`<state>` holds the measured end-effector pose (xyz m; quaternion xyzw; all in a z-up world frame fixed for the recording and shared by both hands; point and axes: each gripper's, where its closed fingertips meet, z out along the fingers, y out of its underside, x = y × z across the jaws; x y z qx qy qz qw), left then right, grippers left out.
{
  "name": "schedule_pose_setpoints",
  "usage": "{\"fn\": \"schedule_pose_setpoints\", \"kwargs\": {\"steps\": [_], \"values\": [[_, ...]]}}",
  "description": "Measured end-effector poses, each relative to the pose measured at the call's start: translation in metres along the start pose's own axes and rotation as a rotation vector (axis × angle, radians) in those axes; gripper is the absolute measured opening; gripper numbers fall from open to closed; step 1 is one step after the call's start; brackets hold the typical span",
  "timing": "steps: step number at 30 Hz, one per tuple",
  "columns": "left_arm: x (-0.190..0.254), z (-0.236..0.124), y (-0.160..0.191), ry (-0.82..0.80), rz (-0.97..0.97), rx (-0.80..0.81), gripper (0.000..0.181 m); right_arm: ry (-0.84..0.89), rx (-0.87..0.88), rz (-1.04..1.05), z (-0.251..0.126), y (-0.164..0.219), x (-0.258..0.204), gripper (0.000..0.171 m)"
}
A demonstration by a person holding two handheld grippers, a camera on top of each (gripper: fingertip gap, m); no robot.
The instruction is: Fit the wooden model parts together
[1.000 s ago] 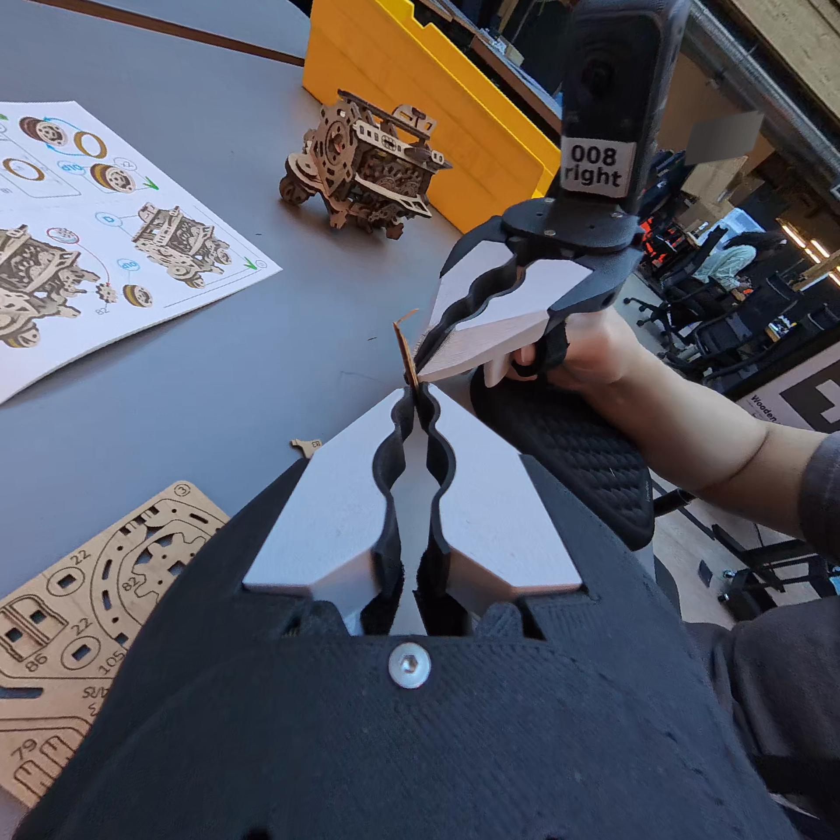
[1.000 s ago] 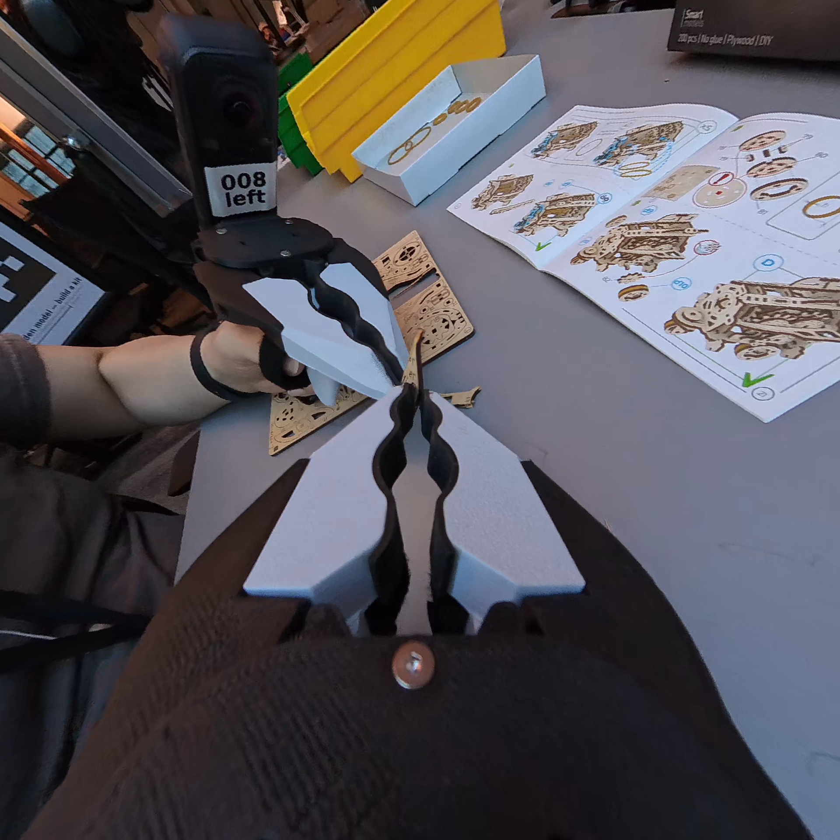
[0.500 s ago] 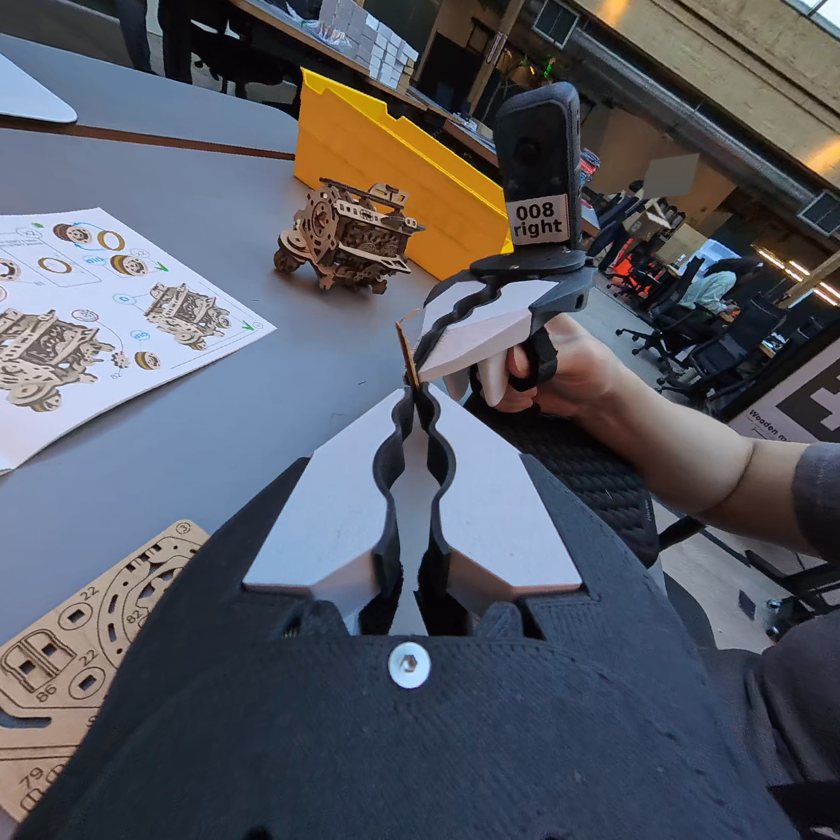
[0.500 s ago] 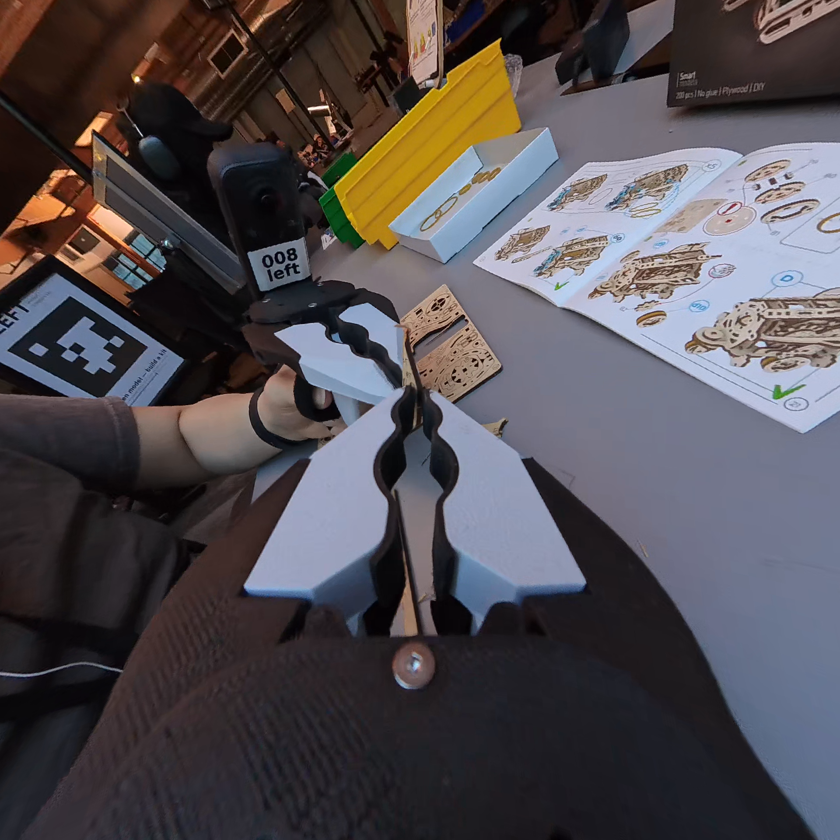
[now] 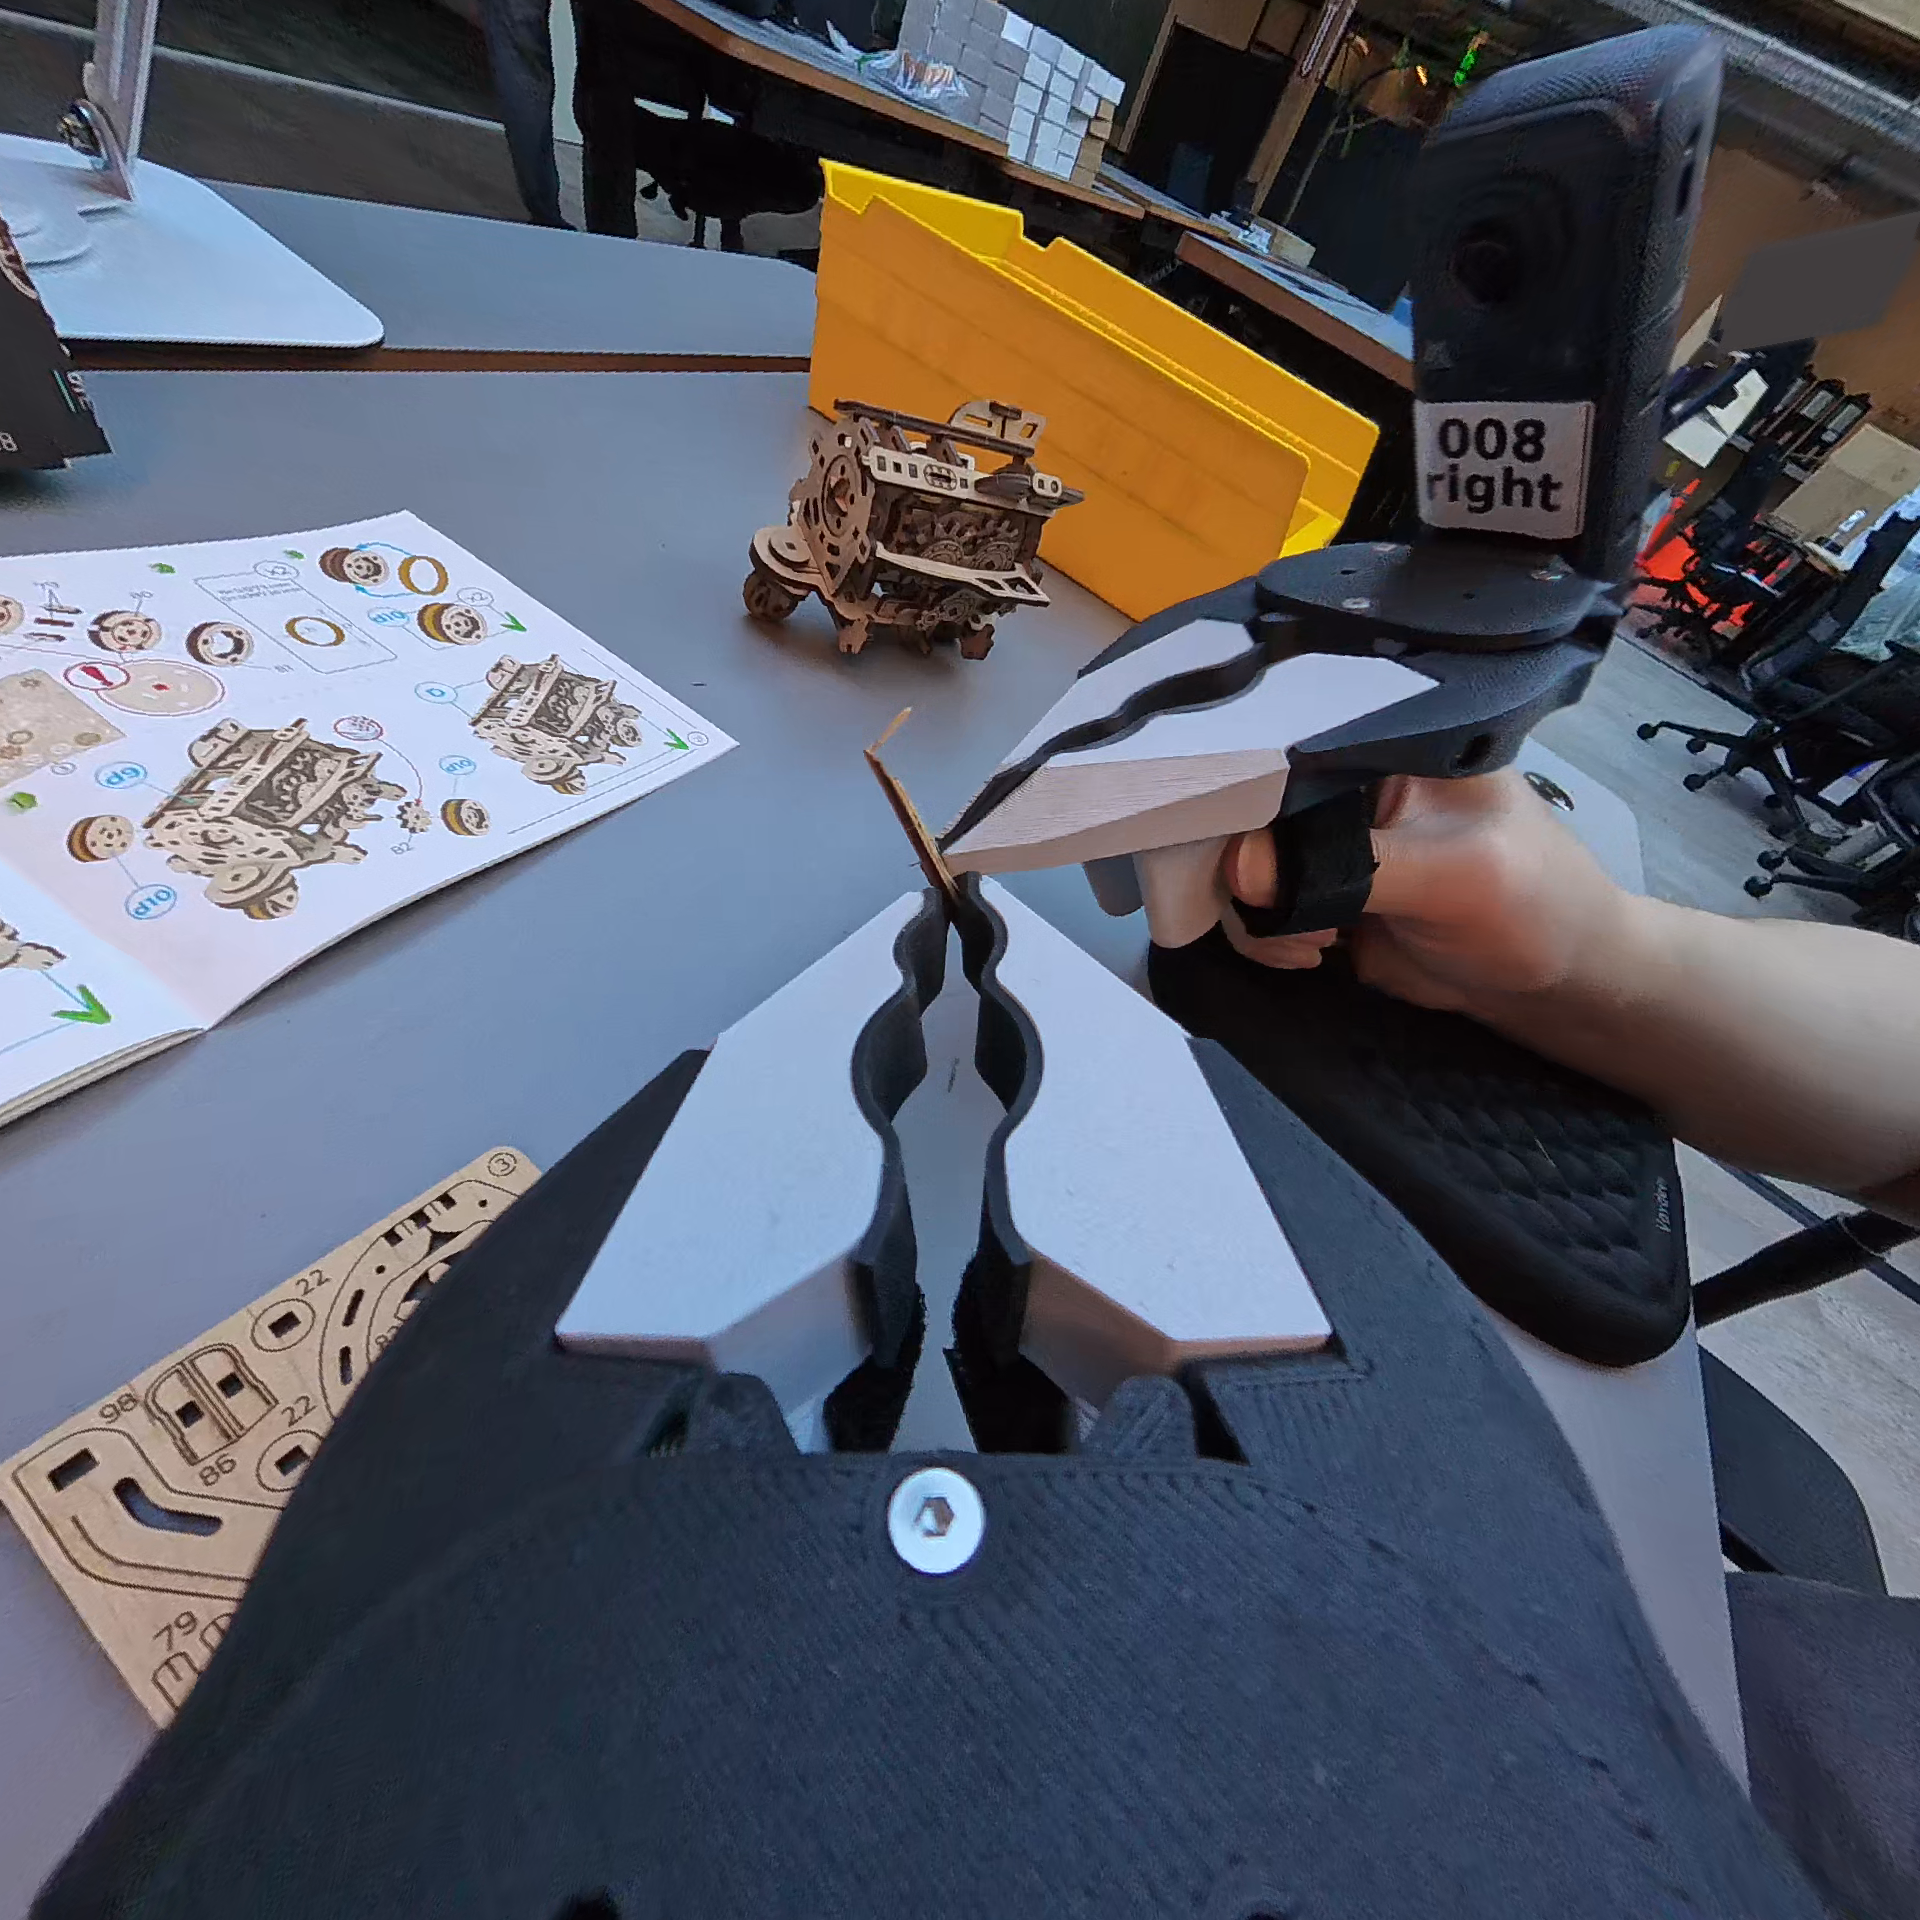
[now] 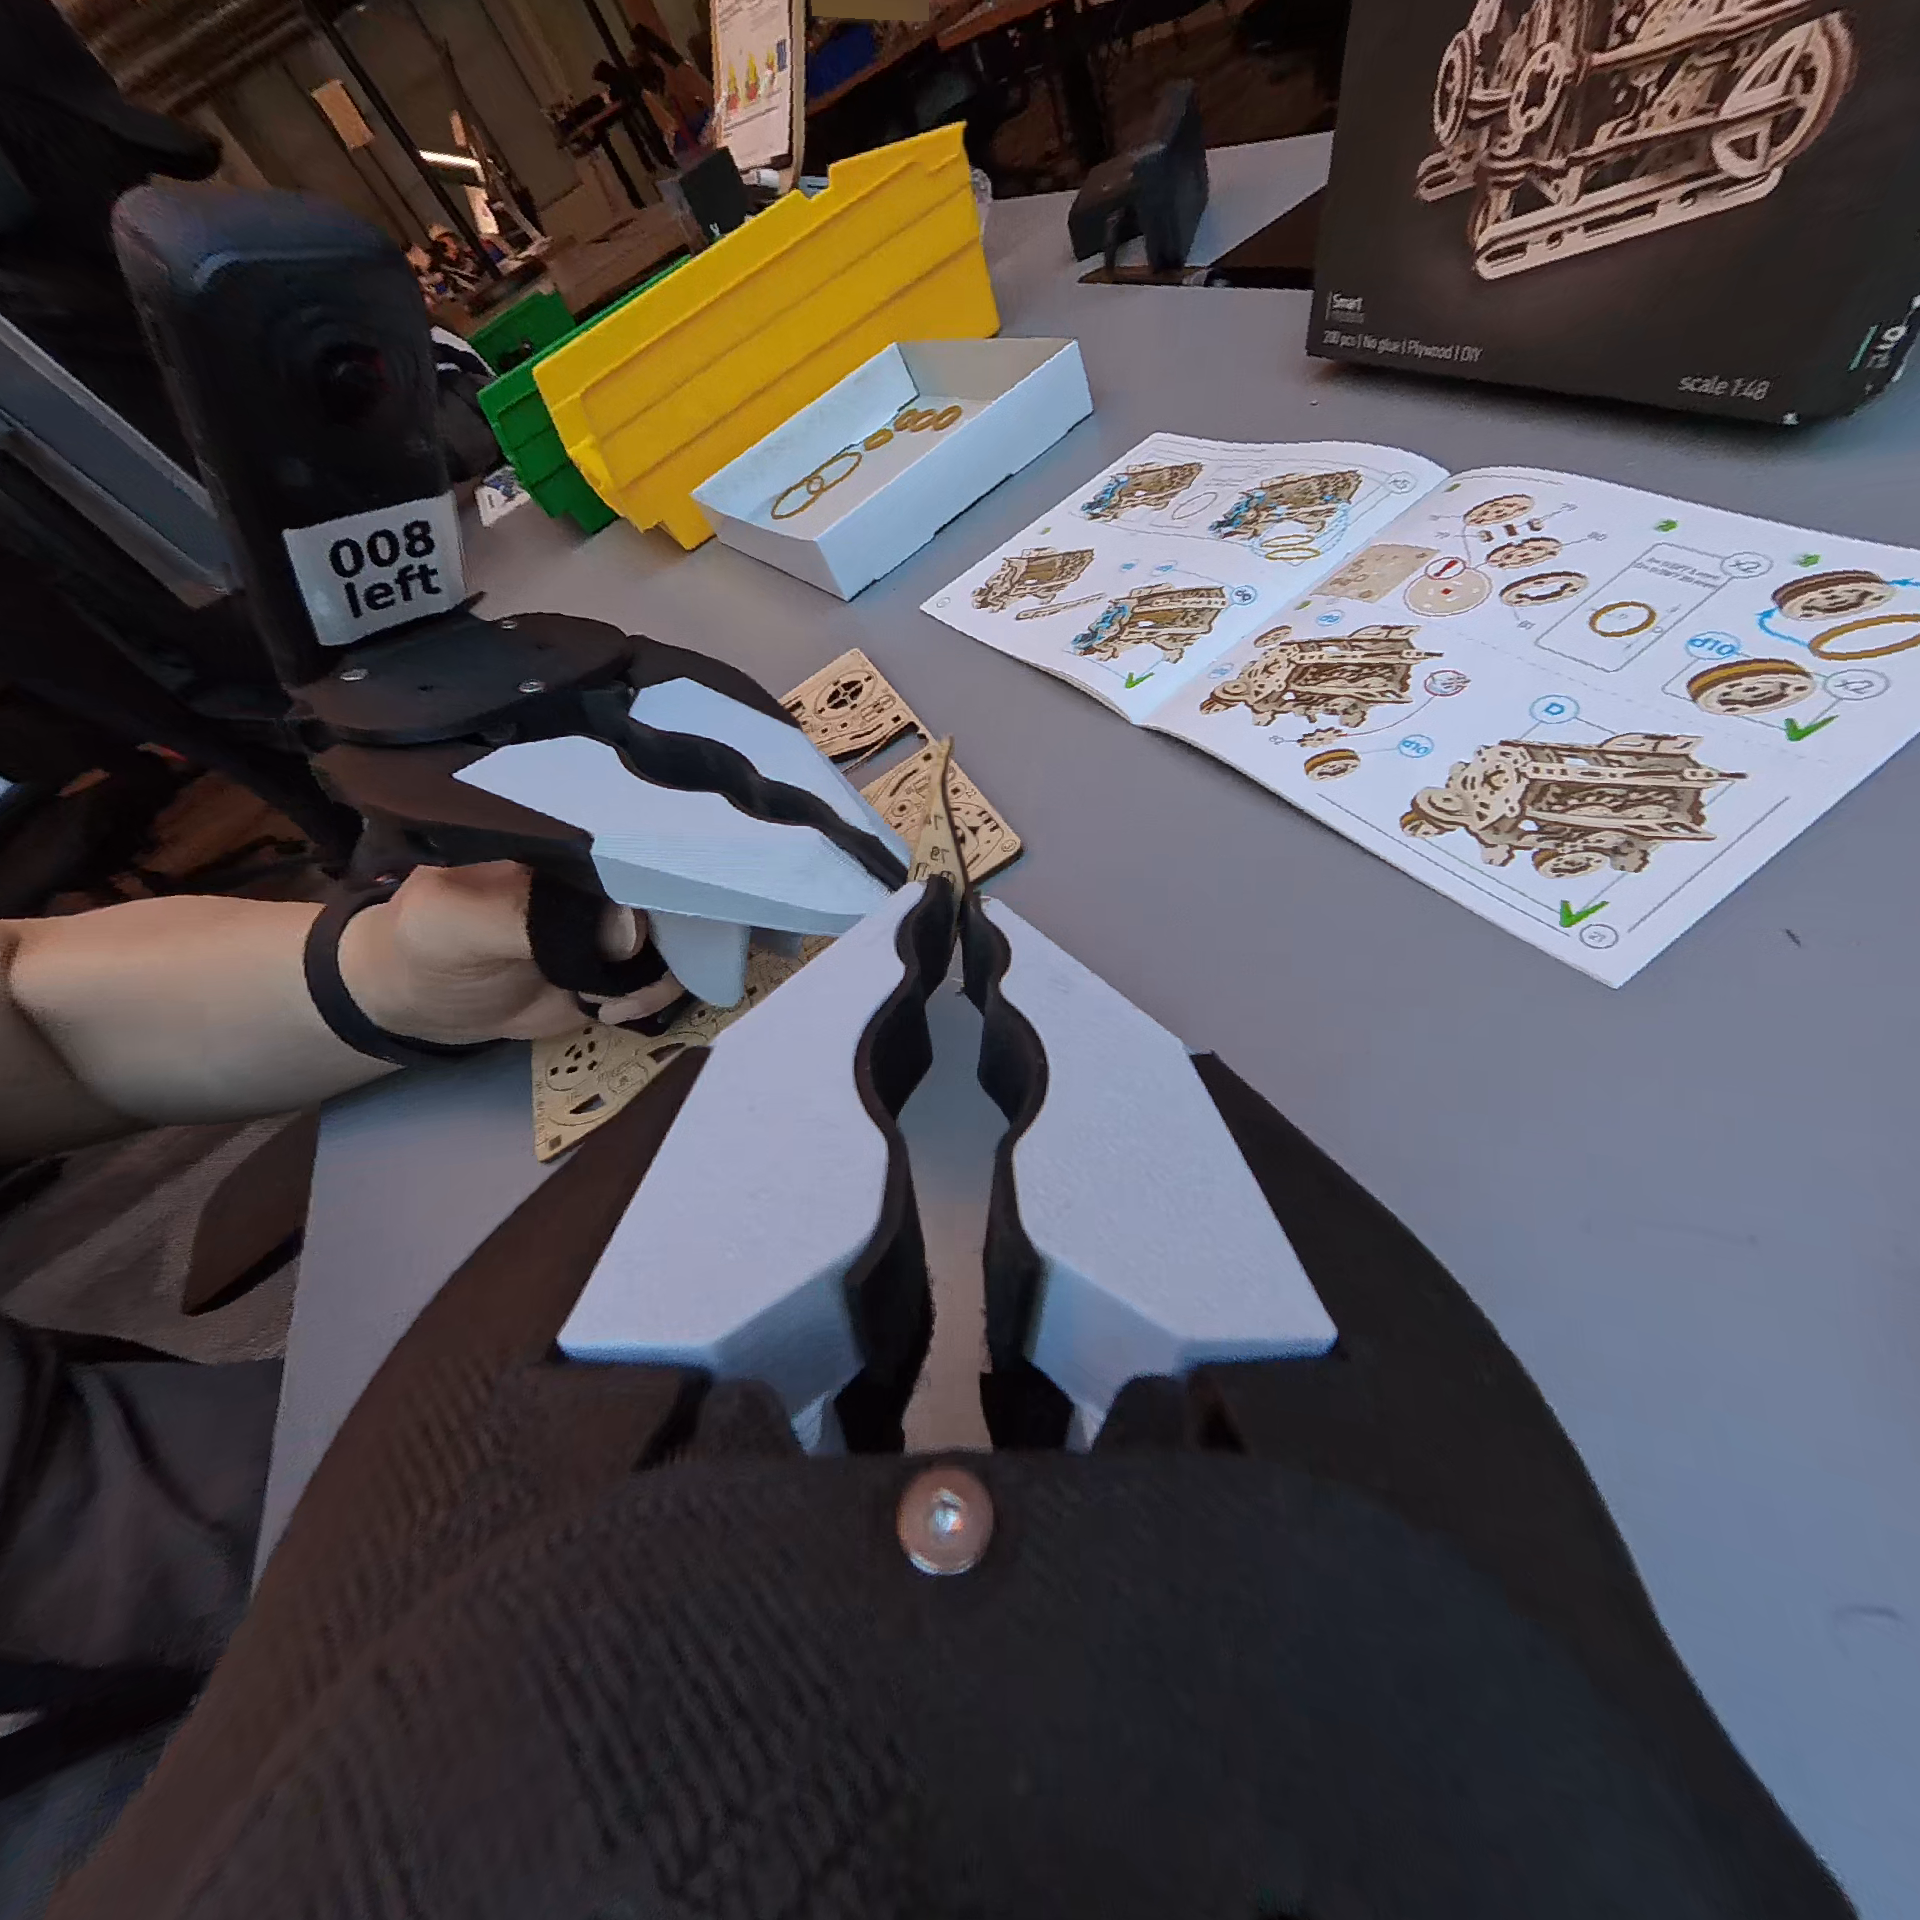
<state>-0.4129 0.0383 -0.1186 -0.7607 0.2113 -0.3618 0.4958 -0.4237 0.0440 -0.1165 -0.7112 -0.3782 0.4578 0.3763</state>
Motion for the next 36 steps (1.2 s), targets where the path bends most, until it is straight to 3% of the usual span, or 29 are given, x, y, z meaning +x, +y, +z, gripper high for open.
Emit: {"fn": "schedule_pose_setpoints", "kwargs": {"steps": [3, 7, 10, 13, 16, 21, 28, 36], "values": [[0.0, 0.0, 0.0, -0.004, -0.001, -0.001, 0.0, 0.02, 0.001, -0.014, 0.0, 0.0, 0.001, 0.0], [0.006, -0.003, -0.004, 0.064, -0.017, 0.029, 0.0, -0.135, 0.026, 0.116, -0.003, -0.003, -0.005, 0.0], [0.007, -0.003, -0.005, 0.077, -0.014, 0.036, 0.001, -0.161, 0.034, 0.131, -0.004, -0.005, -0.006, 0.001], [0.015, -0.009, -0.017, 0.164, -0.029, 0.107, 0.0, -0.299, 0.113, 0.138, -0.012, -0.018, -0.017, 0.001], [0.021, -0.013, -0.023, 0.228, -0.052, 0.138, 0.0, -0.385, 0.133, 0.238, -0.015, -0.023, -0.017, 0.013], [0.027, -0.018, -0.027, 0.302, -0.089, 0.145, 0.0, -0.475, 0.158, 0.235, -0.02, -0.028, -0.028, 0.007], [0.031, -0.019, -0.028, 0.332, -0.1, 0.136, 0.0, -0.53, 0.15, 0.244, -0.022, -0.027, -0.034, 0.001], [0.026, -0.017, -0.025, 0.301, -0.107, 0.115, 0.0, -0.438, 0.145, 0.182, -0.018, -0.025, -0.028, 0.0]]}}
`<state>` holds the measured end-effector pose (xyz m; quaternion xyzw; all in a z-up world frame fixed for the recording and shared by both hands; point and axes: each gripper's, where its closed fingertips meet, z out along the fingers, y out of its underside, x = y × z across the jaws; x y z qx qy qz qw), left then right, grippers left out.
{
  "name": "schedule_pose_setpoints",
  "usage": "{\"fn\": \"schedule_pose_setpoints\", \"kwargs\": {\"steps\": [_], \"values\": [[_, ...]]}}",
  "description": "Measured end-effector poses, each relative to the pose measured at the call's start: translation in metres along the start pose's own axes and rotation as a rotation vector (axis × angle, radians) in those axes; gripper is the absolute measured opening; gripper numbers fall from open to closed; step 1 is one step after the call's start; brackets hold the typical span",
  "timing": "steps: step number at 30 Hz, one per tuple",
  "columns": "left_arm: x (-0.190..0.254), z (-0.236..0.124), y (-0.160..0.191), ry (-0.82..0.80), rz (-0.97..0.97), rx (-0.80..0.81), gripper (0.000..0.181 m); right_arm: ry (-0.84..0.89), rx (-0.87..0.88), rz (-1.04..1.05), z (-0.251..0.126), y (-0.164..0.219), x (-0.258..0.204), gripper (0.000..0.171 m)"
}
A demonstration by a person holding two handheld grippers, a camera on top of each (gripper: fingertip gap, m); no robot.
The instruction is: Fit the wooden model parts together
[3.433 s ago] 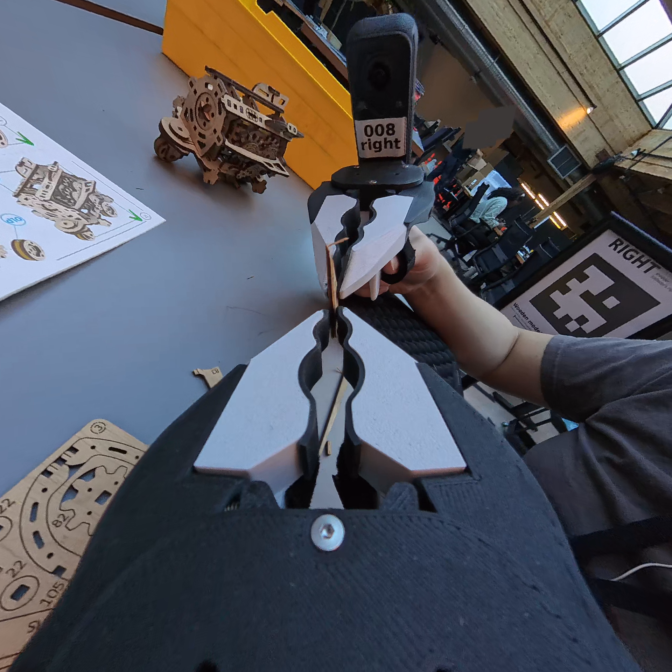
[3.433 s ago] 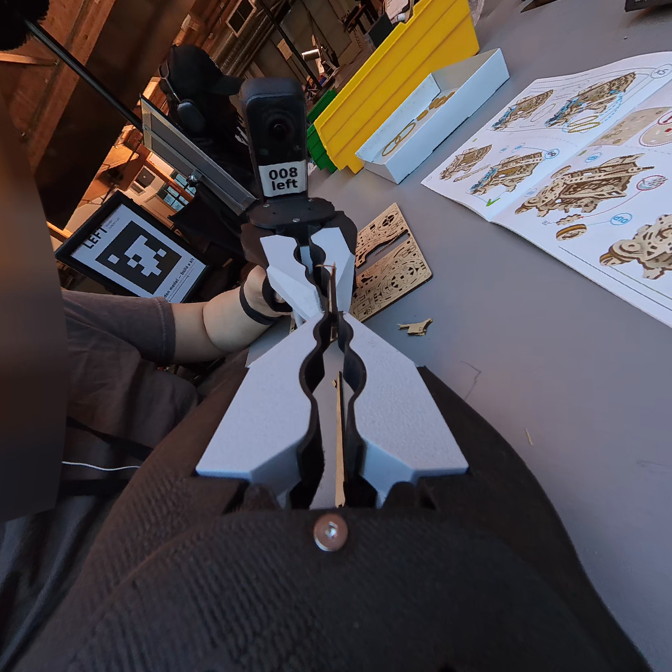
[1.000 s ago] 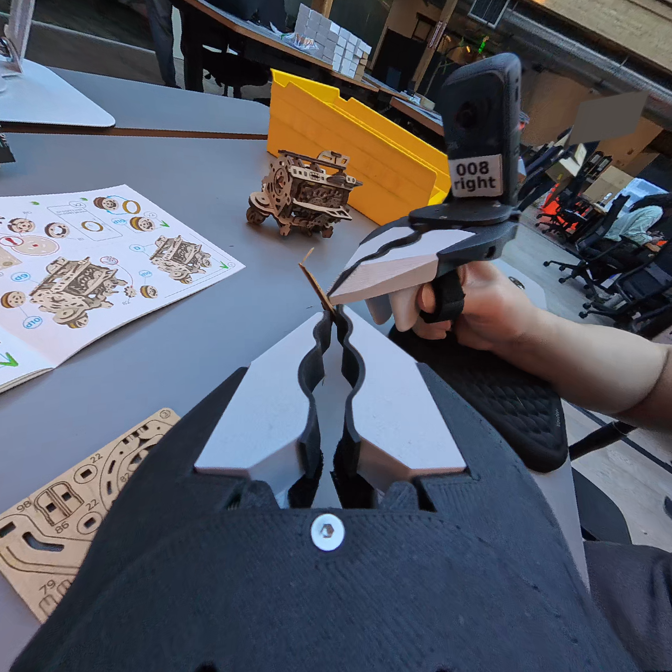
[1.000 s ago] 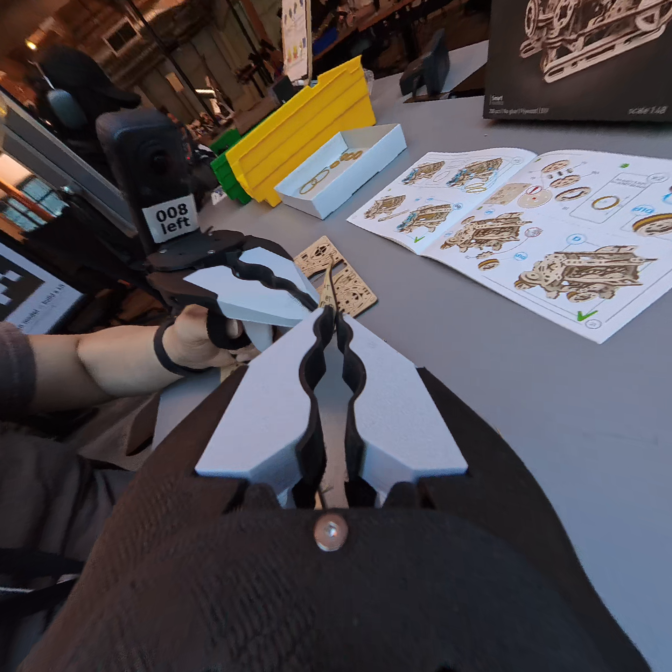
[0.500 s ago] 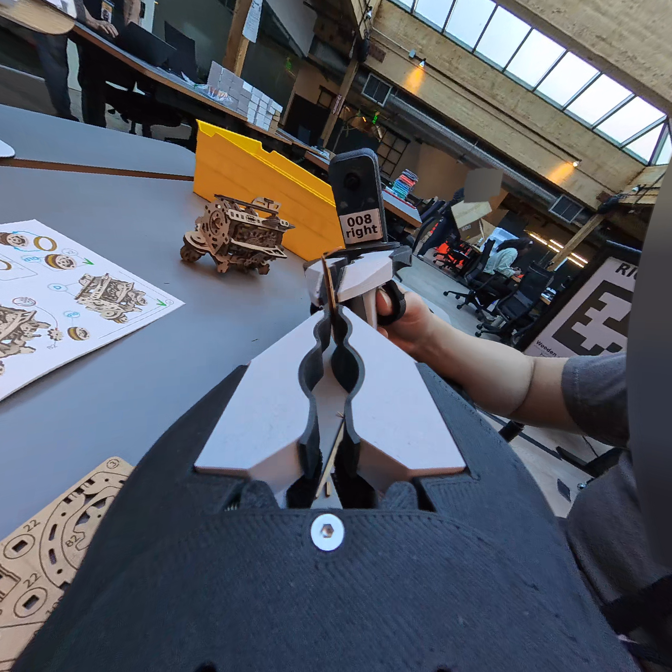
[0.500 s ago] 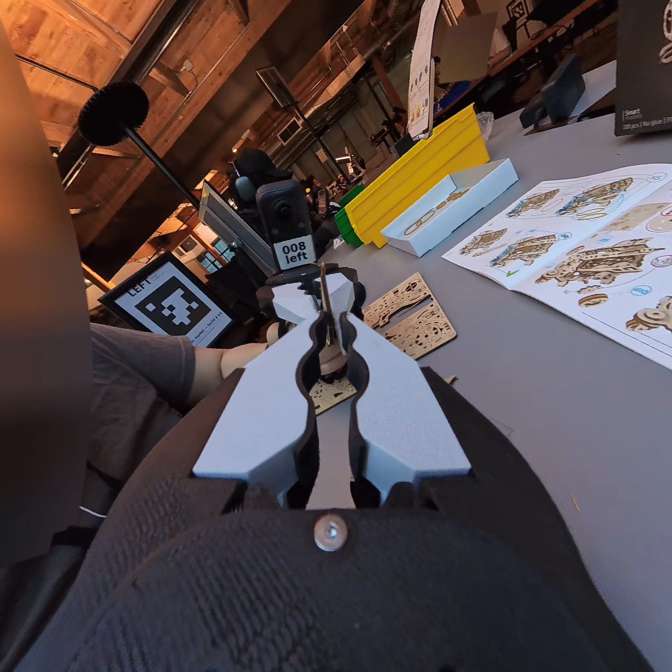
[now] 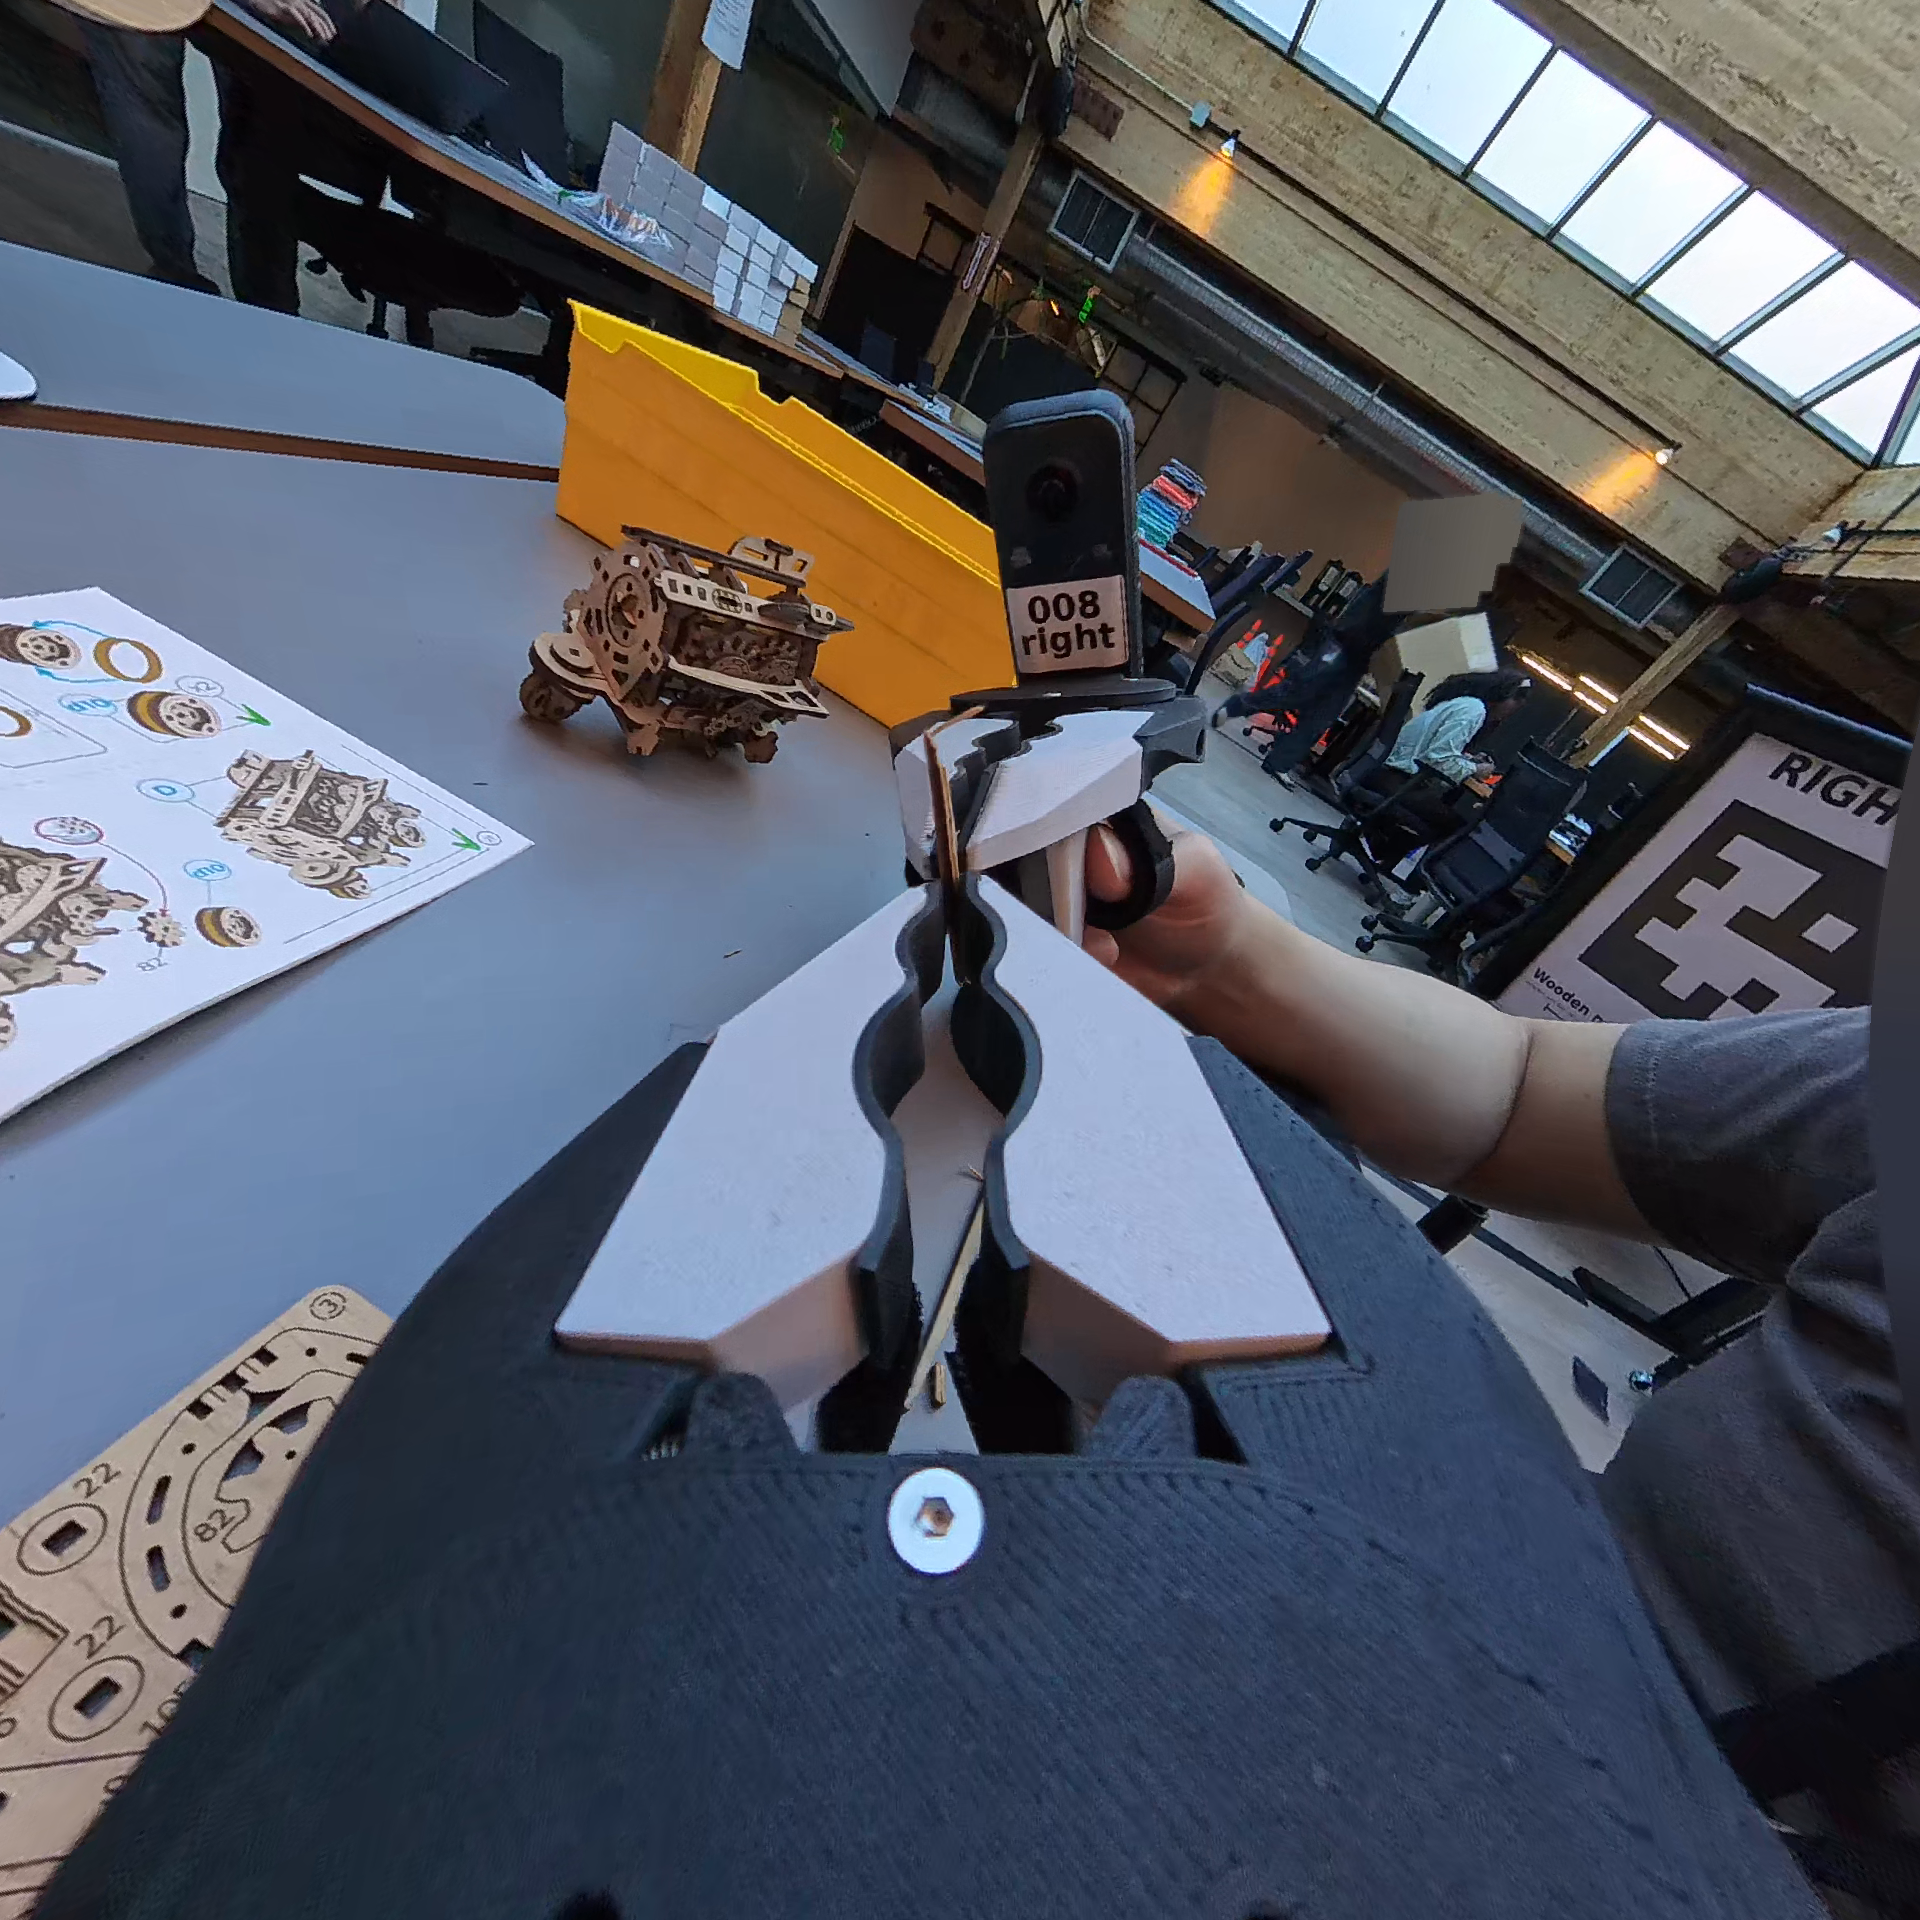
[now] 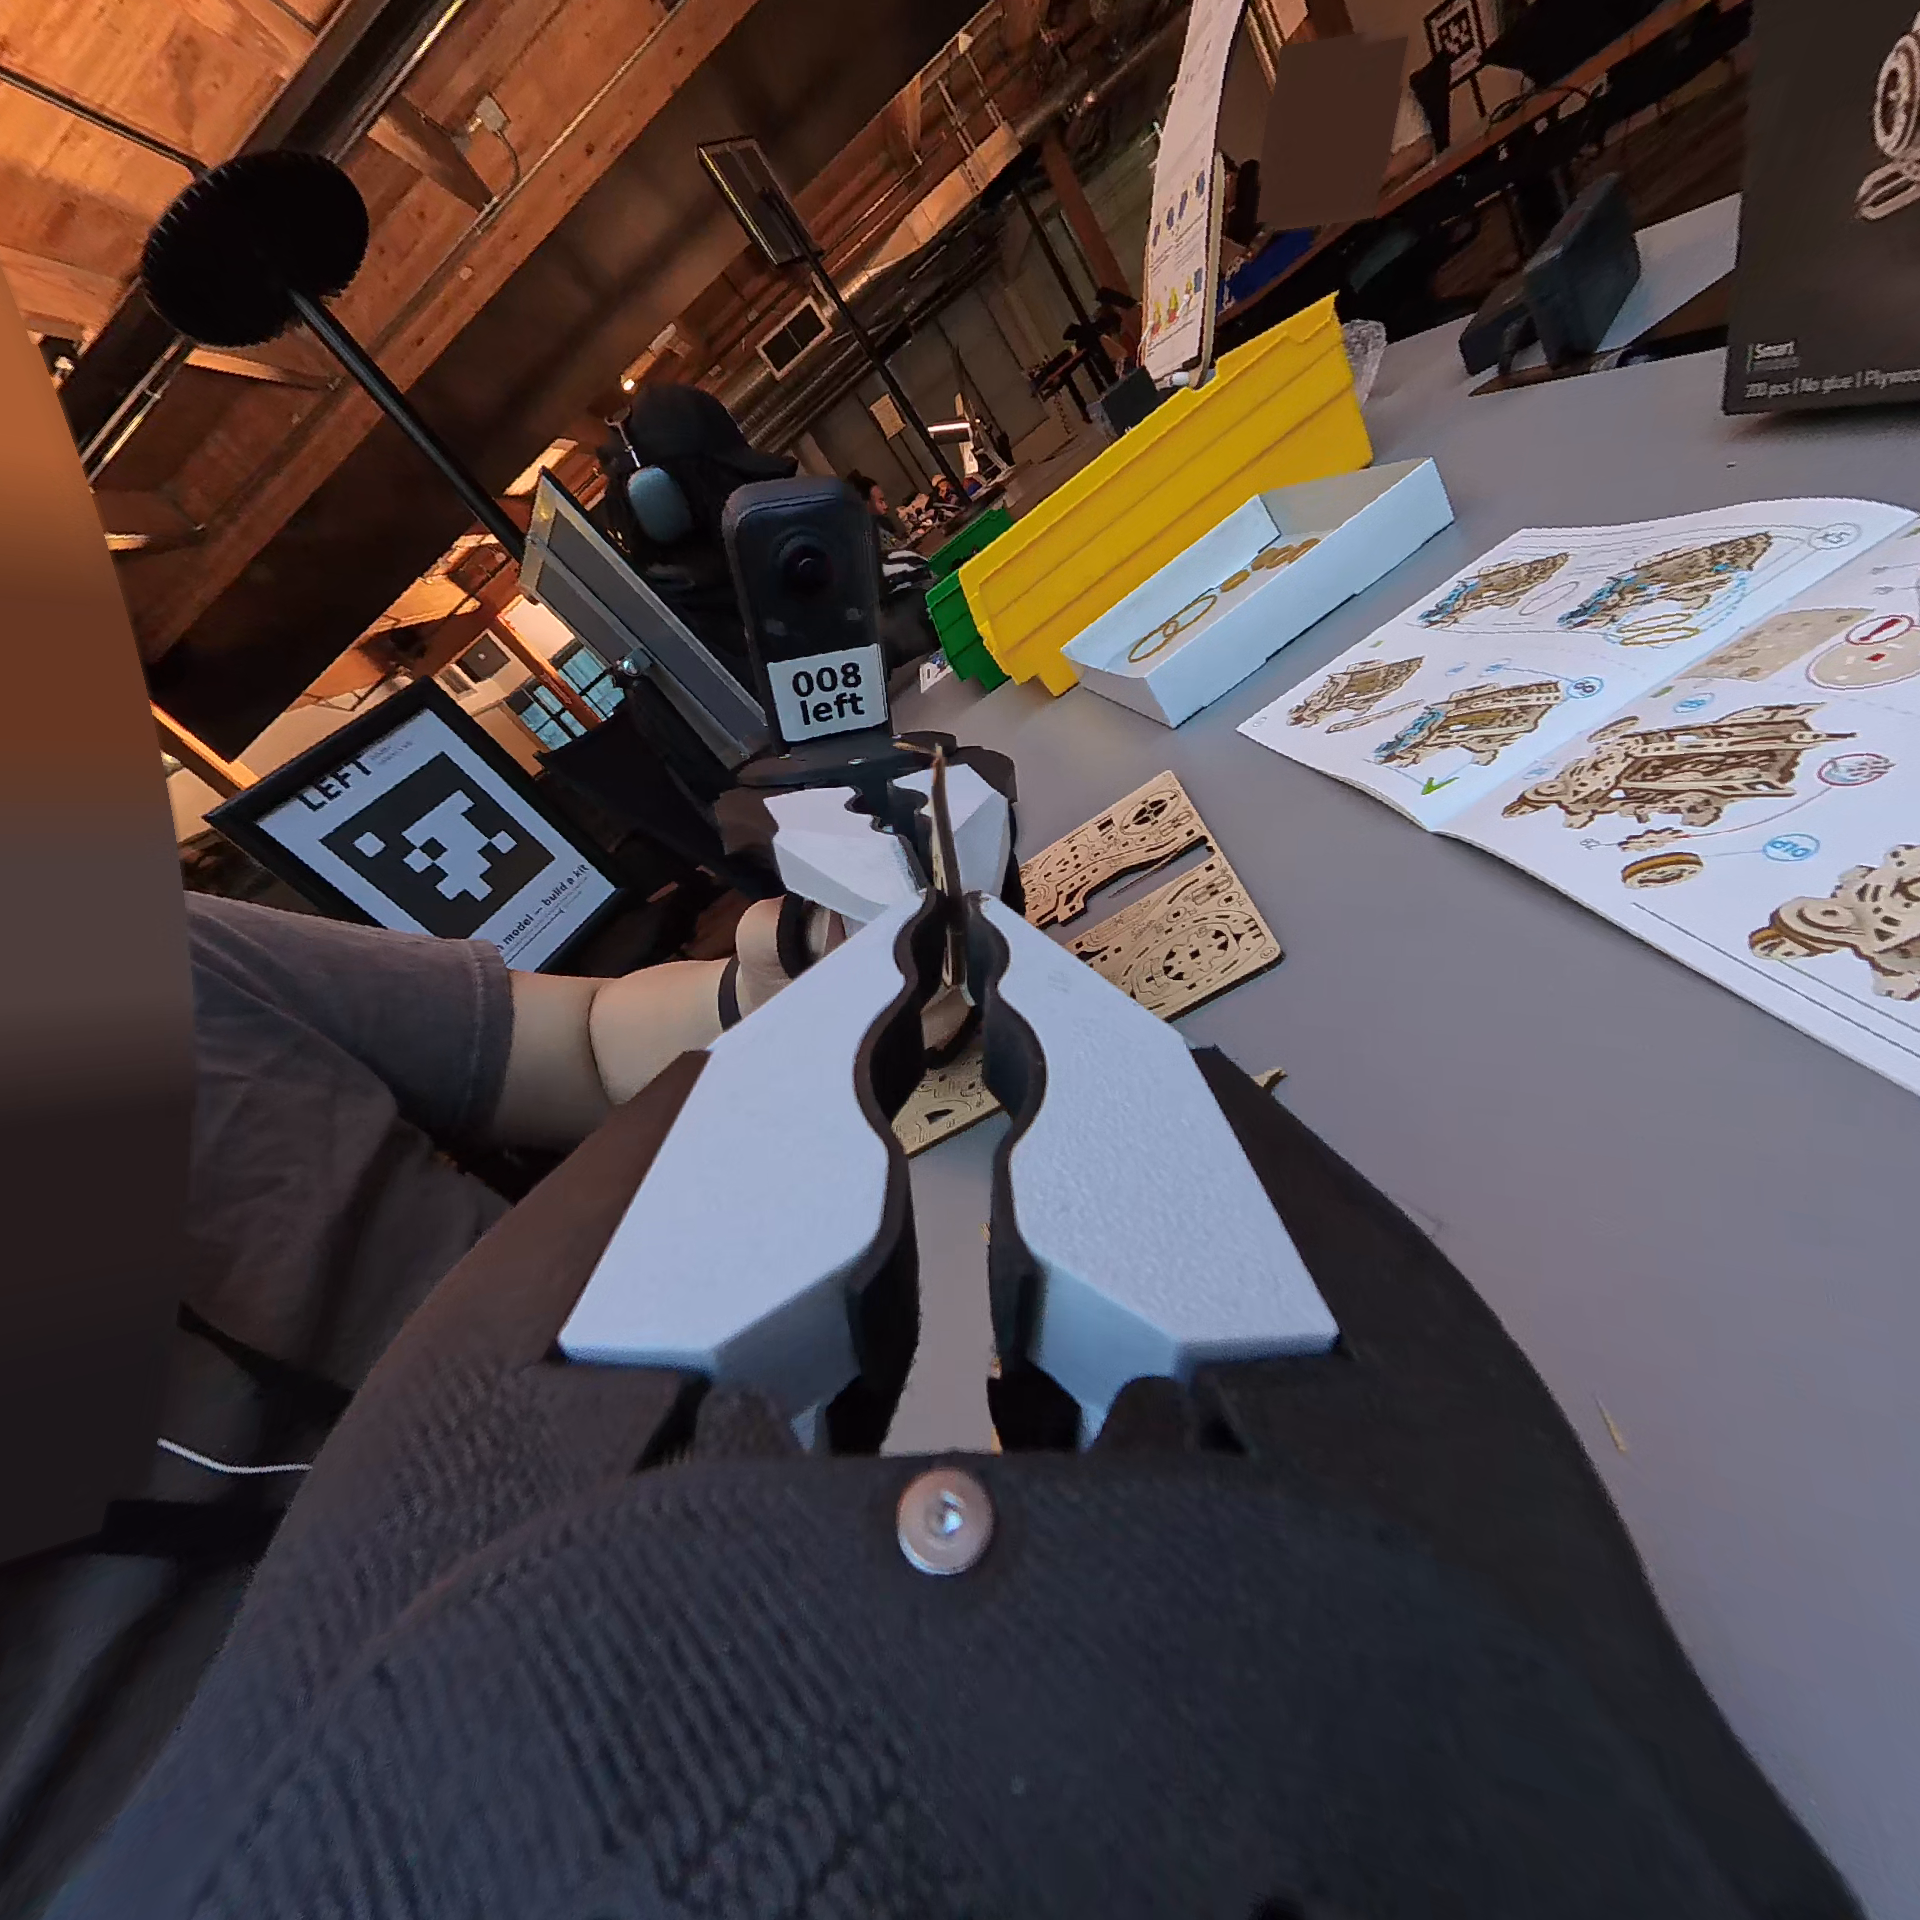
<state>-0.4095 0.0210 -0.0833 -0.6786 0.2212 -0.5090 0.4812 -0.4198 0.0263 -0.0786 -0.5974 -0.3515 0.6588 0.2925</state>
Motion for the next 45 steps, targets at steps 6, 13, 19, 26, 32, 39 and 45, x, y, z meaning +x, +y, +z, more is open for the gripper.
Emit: {"fn": "schedule_pose_setpoints", "kwargs": {"steps": [6, 13, 19, 26, 32, 39, 45], "values": [[-0.003, 0.001, 0.003, -0.014, -0.004, -0.016, 0.0, 0.042, -0.018, -0.017, 0.001, 0.002, 0.004, 0.0], [-0.006, 0.002, 0.008, -0.057, 0.032, -0.05, 0.0, 0.078, -0.051, -0.012, 0.001, 0.007, 0.009, 0.0], [-0.01, 0.001, 0.011, -0.152, 0.116, -0.056, 0.0, 0.165, -0.073, -0.06, 0.002, 0.011, 0.014, 0.0], [-0.016, 0.001, 0.013, -0.211, 0.145, -0.058, 0.0, 0.271, -0.09, -0.138, 0.002, 0.014, 0.021, 0.0], [0.025, 0.016, 0.004, -0.087, 0.305, -0.007, 0.0, 0.336, -0.166, -0.243, 0.008, 0.023, 0.025, 0.0], [-0.024, -0.021, -0.021, -0.125, 0.013, 0.082, 0.0, 0.353, -0.121, -0.102, -0.005, 0.013, 0.04, 0.0], [-0.022, -0.018, -0.019, -0.043, -0.083, 0.077, 0.0, 0.229, 0.016, -0.102, -0.006, -0.007, 0.022, 0.018]]}}
